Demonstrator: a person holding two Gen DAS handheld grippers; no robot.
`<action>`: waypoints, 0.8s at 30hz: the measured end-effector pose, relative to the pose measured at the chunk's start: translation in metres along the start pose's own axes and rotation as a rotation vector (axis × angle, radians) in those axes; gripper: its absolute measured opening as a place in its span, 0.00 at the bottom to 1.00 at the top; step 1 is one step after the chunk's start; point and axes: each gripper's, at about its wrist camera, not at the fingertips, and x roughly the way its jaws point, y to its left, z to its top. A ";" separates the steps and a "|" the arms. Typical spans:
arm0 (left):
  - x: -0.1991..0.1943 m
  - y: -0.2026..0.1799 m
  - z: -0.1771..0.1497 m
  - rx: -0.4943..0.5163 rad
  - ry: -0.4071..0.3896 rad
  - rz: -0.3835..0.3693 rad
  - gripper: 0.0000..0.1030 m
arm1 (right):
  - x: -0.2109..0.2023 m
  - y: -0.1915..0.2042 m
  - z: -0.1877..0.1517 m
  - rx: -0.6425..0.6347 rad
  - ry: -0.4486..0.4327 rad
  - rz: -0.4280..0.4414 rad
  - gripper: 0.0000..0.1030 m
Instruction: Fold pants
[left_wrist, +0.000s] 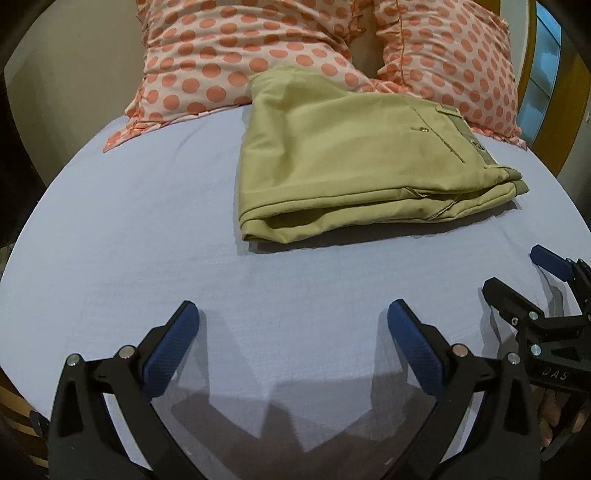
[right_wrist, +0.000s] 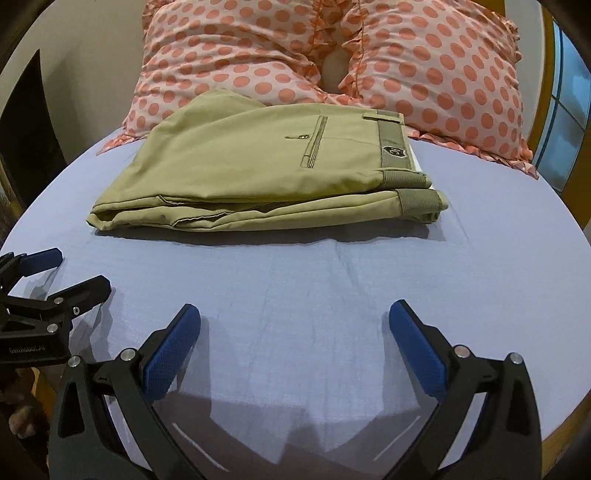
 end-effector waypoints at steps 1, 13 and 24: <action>0.000 0.000 -0.001 -0.003 -0.008 0.001 0.98 | -0.001 0.000 -0.001 0.003 -0.003 -0.002 0.99; 0.001 -0.001 0.000 -0.003 -0.011 0.006 0.98 | 0.000 0.002 0.000 0.017 -0.002 -0.016 0.99; 0.000 -0.001 -0.001 -0.002 -0.015 0.007 0.98 | -0.001 0.000 0.001 0.015 -0.001 -0.015 0.99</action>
